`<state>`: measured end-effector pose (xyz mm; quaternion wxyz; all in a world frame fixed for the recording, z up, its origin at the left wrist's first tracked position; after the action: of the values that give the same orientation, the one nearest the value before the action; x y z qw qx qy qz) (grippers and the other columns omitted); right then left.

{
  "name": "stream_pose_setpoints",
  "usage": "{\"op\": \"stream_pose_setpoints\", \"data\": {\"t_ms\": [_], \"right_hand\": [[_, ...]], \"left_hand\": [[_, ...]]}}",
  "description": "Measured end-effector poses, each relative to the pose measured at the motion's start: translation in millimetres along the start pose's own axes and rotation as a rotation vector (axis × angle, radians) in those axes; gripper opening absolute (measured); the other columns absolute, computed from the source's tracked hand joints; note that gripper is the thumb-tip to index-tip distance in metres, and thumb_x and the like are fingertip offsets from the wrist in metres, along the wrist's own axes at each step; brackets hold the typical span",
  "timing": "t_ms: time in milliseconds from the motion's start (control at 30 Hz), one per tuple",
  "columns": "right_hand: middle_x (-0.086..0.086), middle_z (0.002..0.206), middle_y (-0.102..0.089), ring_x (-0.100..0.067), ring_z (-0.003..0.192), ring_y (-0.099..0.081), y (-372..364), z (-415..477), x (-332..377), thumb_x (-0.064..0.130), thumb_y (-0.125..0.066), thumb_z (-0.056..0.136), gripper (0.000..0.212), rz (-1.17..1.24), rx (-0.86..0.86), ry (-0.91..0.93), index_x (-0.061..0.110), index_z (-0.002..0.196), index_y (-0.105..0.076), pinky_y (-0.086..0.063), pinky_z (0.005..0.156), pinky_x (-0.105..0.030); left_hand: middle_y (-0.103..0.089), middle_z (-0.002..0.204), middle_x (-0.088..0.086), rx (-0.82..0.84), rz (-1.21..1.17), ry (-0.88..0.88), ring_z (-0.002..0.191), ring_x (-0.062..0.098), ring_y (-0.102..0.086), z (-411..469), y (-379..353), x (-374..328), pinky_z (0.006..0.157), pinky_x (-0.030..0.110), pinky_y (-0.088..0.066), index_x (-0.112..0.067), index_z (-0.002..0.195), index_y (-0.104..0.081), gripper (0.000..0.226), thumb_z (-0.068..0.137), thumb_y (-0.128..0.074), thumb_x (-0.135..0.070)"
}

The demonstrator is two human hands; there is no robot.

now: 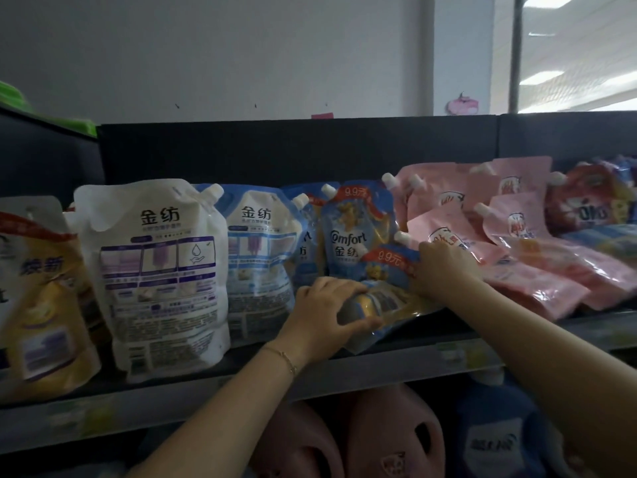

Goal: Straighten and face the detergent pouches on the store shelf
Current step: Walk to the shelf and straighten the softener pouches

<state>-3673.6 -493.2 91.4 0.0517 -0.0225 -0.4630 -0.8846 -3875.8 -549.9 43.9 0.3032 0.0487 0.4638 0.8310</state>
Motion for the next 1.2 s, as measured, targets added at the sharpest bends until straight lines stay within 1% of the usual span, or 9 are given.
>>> {"op": "stream_pose_setpoints", "data": {"t_ms": [167, 267, 433, 567, 667, 833, 967, 1067, 1200], "right_hand": [[-0.004, 0.095, -0.055, -0.023, 0.084, -0.057, 3.5, -0.3, 18.3, 0.018, -0.058, 0.094, 0.015, 0.239, -0.162, 0.121, 0.008, 0.105, -0.057, -0.038, 0.065, -0.030], [-0.004, 0.098, -0.054, -0.021, 0.085, -0.053, 24.3, 6.6, 32.3, 0.016, -0.055, 0.095, 0.014, 0.343, -0.291, 0.198, 0.007, 0.104, -0.057, -0.034, 0.069, -0.028], [-0.005, 0.108, -0.058, -0.019, 0.090, -0.050, 82.0, 18.0, 71.0, 0.018, -0.048, 0.098, 0.017, 0.518, -0.508, 0.233, 0.008, 0.106, -0.060, -0.025, 0.073, -0.026], [-0.001, 0.104, -0.058, -0.017, 0.083, -0.053, 99.5, 21.9, 98.5, 0.022, -0.047, 0.099, 0.016, 0.482, -0.482, 0.209, 0.013, 0.105, -0.060, -0.034, 0.070, -0.030], [-0.002, 0.098, -0.058, -0.020, 0.084, -0.057, 90.6, 19.4, 112.1, 0.019, -0.051, 0.096, 0.010, 0.489, -0.356, 0.299, 0.015, 0.097, -0.059, -0.041, 0.066, -0.028], [-0.008, 0.112, -0.052, -0.021, 0.084, -0.058, 85.5, -2.8, 124.7, 0.013, -0.057, 0.093, 0.018, 0.586, -0.415, 0.570, 0.007, 0.109, -0.059, -0.052, 0.070, -0.032], [-0.011, 0.109, -0.054, -0.023, 0.081, -0.060, 76.6, -36.3, 120.7, 0.009, -0.069, 0.082, 0.019, 0.422, -0.619, 0.836, 0.003, 0.100, -0.064, -0.045, 0.051, -0.024], [-0.008, 0.096, -0.056, -0.020, 0.070, -0.056, 62.5, -51.5, 112.6, 0.018, -0.055, 0.088, 0.015, 0.437, -0.578, 0.857, 0.006, 0.092, -0.063, -0.047, 0.046, -0.032], [-0.003, 0.080, -0.056, -0.025, 0.055, -0.052, 35.7, -62.1, 95.0, 0.028, -0.049, 0.087, 0.023, 0.425, -0.453, 0.682, 0.008, 0.083, -0.059, -0.046, 0.043, -0.036]], "left_hand": [[-0.044, 0.108, -0.029, -0.032, -0.098, 0.054, 0.109, 0.003, -0.040, -0.3, 4.9, 1.6, 0.097, 0.037, -0.035, -0.040, 0.118, -0.051, 0.053, 0.076, -0.058, -0.071], [-0.040, 0.106, -0.020, -0.085, 0.019, -0.001, 0.103, 0.005, -0.038, -1.0, 10.1, 2.2, 0.092, 0.035, -0.033, -0.046, 0.112, -0.046, 0.055, 0.067, -0.056, -0.077], [-0.039, 0.100, -0.008, -0.224, 0.252, -0.144, 0.095, 0.014, -0.044, -4.5, 14.4, -10.0, 0.078, 0.034, -0.037, -0.040, 0.107, -0.041, 0.061, 0.060, -0.069, -0.068], [-0.036, 0.125, 0.001, -0.041, 0.331, 0.155, 0.116, 0.025, -0.041, 6.9, 2.0, -9.5, 0.095, 0.048, -0.041, -0.037, 0.115, -0.032, 0.059, 0.073, -0.069, -0.056], [-0.040, 0.128, 0.003, 0.082, 0.262, 0.296, 0.115, 0.029, -0.047, 11.8, -1.7, 1.2, 0.095, 0.051, -0.044, -0.036, 0.118, -0.032, 0.048, 0.084, -0.062, -0.053], [-0.049, 0.111, -0.002, 0.085, 0.164, 0.295, 0.095, 0.021, -0.052, 4.2, -0.6, 0.9, 0.084, 0.042, -0.049, -0.030, 0.108, -0.039, 0.035, 0.089, -0.052, -0.056], [-0.050, 0.108, -0.005, 0.060, 0.101, 0.343, 0.094, 0.017, -0.051, -2.6, -6.2, 2.7, 0.087, 0.040, -0.047, -0.027, 0.103, -0.046, 0.030, 0.089, -0.053, -0.053], [-0.050, 0.117, -0.006, 0.025, 0.045, 0.364, 0.106, 0.018, -0.049, -6.1, -13.1, 7.1, 0.096, 0.043, -0.043, -0.027, 0.115, -0.051, 0.040, 0.089, -0.050, -0.057], [-0.050, 0.105, -0.004, -0.027, 0.010, 0.300, 0.100, 0.020, -0.047, -10.2, -12.8, 9.8, 0.091, 0.044, -0.042, -0.024, 0.109, -0.052, 0.033, 0.090, -0.051, -0.052]]}}
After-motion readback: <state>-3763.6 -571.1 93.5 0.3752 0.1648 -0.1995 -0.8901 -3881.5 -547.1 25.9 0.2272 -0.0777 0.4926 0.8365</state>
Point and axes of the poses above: each hand's wrist, its own z-axis towards the middle knuckle, its own y-axis out of the back of the hand, x = y × z, the point moved 3 cm from there along z, towards the middle knuckle
